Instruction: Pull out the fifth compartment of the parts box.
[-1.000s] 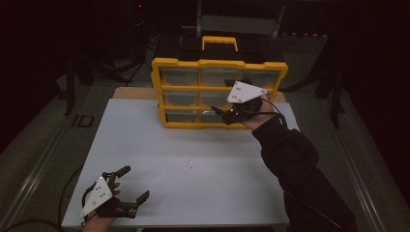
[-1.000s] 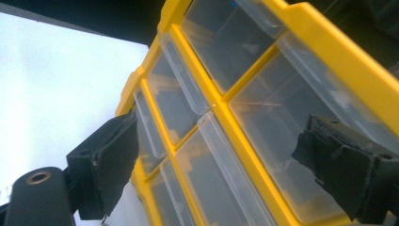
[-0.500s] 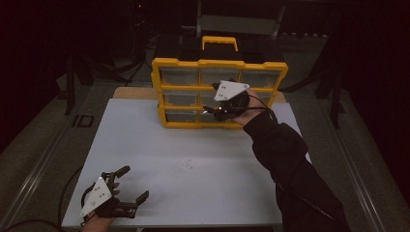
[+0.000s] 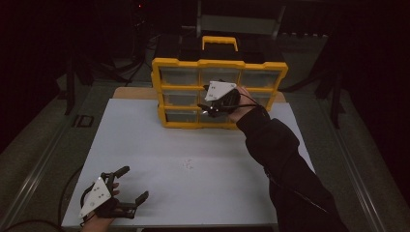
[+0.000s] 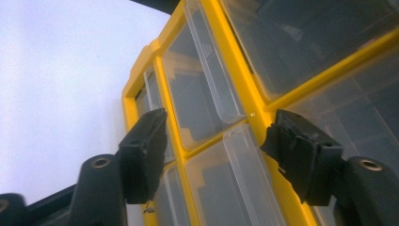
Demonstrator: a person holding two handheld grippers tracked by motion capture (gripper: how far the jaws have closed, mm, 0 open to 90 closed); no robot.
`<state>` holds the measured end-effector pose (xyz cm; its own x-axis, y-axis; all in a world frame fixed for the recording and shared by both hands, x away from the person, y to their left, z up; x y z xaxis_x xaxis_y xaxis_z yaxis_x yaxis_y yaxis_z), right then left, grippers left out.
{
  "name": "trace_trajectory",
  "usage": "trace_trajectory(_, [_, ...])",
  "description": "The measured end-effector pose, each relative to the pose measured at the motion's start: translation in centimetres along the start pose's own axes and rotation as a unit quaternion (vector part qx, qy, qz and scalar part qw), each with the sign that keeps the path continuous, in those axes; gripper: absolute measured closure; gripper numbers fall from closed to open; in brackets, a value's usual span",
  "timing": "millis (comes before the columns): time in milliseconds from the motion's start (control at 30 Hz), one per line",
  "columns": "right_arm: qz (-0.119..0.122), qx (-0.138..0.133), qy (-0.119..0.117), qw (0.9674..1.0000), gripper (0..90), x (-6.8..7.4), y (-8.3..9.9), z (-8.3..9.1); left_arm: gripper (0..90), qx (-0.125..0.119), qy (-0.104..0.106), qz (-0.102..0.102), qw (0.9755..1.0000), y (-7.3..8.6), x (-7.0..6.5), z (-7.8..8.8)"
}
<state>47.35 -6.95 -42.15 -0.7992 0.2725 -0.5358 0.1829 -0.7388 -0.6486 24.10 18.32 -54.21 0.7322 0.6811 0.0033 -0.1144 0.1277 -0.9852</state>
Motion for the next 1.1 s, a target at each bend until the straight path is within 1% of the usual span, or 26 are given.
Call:
trace_trajectory(33, [0.005,-0.001,0.001,1.0000,39.9,0.0,0.0,-0.1,0.0,-0.001,-0.001,0.000,1.0000,0.0,0.0,0.0])
trace_trajectory(67, [0.005,-0.001,0.001,1.0000,39.9,0.0,0.0,-0.1,0.0,-0.001,-0.001,0.000,1.0000,0.0,0.0,0.0])
trace_trajectory(100, [0.014,0.002,0.004,0.9999,42.7,0.0,0.1,-0.4,0.0,-0.001,-0.002,0.002,1.0000,0.0,0.1,0.1])
trace_trajectory(133, [0.014,0.002,0.004,0.9999,42.7,0.0,0.1,-0.4,0.0,-0.001,-0.002,0.002,1.0000,0.0,0.1,0.1])
trace_trajectory(167, [0.023,0.002,0.006,0.9997,45.9,0.0,0.1,-0.6,0.0,-0.001,-0.002,0.001,1.0000,0.0,0.1,0.1])
trace_trajectory(233, [0.037,0.001,0.013,0.9992,48.0,-0.1,0.1,-0.7,0.0,-0.001,-0.002,0.001,1.0000,0.0,0.1,0.1])
trace_trajectory(333, [0.059,-0.002,0.012,0.9982,53.8,-0.1,0.2,-0.9,0.0,-0.001,-0.002,0.001,1.0000,0.0,0.1,0.1])
trace_trajectory(433, [0.092,-0.001,0.016,0.9956,57.2,-0.1,0.5,-1.1,0.0,0.000,-0.002,0.001,1.0000,0.0,0.1,0.1])
trace_trajectory(467, [0.099,0.001,0.017,0.9950,58.0,-0.2,0.5,-1.1,0.0,-0.001,-0.002,0.001,1.0000,0.0,0.1,0.1])
trace_trajectory(500, [0.099,0.001,0.017,0.9950,58.0,-0.2,0.5,-1.1,0.0,-0.001,-0.002,0.001,1.0000,0.0,0.1,0.1])
trace_trajectory(533, [0.116,0.003,0.024,0.9930,59.8,-0.2,0.7,-1.2,0.0,-0.001,-0.002,0.002,1.0000,0.0,0.1,0.1])
trace_trajectory(567, [0.125,0.004,0.026,0.9917,60.9,-0.3,0.8,-1.2,0.0,-0.001,-0.002,0.002,1.0000,0.0,0.1,0.1])
trace_trajectory(600, [0.125,0.004,0.026,0.9917,60.9,-0.3,0.8,-1.2,0.0,-0.001,-0.002,0.002,1.0000,0.0,0.1,0.1])
trace_trajectory(633, [0.133,0.006,0.029,0.9906,62.6,-0.3,0.9,-1.2,0.0,-0.001,-0.002,0.002,1.0000,0.0,0.1,0.1])
trace_trajectory(667, [0.146,0.006,0.033,0.9887,63.8,-0.4,1.0,-1.3,0.0,-0.001,-0.002,0.002,1.0000,0.0,0.1,0.1])
trace_trajectory(700, [0.152,0.007,0.035,0.9878,64.2,-0.3,1.1,-1.3,0.0,-0.001,-0.002,0.001,1.0000,0.0,0.1,0.1])
trace_trajectory(767, [0.169,0.006,0.039,0.9848,64.5,-0.4,1.2,-1.5,0.0,-0.001,-0.002,0.001,1.0000,0.0,0.1,0.1])
trace_trajectory(800, [0.169,0.006,0.039,0.9848,64.5,-0.4,1.2,-1.5,0.0,-0.001,-0.002,0.001,1.0000,0.0,0.1,0.1])
trace_trajectory(833, [0.177,0.004,0.040,0.9833,64.6,-0.3,1.2,-1.5,0.0,-0.001,-0.002,0.002,1.0000,0.0,0.1,0.1])
trace_trajectory(867, [0.202,0.003,0.048,0.9781,64.6,-0.2,1.2,-1.6,0.0,-0.001,-0.001,0.002,1.0000,0.1,0.1,0.1])
trace_trajectory(900, [0.213,0.004,0.050,0.9758,64.9,-0.2,1.2,-1.7,0.0,-0.001,-0.001,0.002,1.0000,0.1,0.1,0.1])
trace_trajectory(933, [0.213,0.004,0.050,0.9758,64.9,-0.2,1.2,-1.7,0.0,-0.001,-0.001,0.002,1.0000,0.1,0.1,0.1])
trace_trajectory(967, [0.224,0.007,0.054,0.9730,65.0,-0.1,1.2,-1.7,0.0,-0.001,-0.001,0.002,1.0000,0.1,0.1,0.1])
trace_trajectory(1000, [0.224,0.007,0.054,0.9730,65.0,-0.1,1.2,-1.7,0.0,-0.001,-0.001,0.002,1.0000,0.1,0.1,0.1])
trace_trajectory(1100, [0.245,0.009,0.063,0.9675,65.4,-0.1,1.5,-1.7,0.0,0.000,0.000,0.002,1.0000,0.0,0.0,0.1])
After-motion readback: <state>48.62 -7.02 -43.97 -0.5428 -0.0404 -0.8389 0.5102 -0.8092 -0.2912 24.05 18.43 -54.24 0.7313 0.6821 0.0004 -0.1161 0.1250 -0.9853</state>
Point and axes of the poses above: each handheld gripper's, and its own axes: z roughly backward along the jaws, y roughly out of its underside, x roughly to its left, the point moved 7 cm from there along -z, roughly forward along the jaws, and after that the axes turned 1 degree about x, right-handed, at the moved point
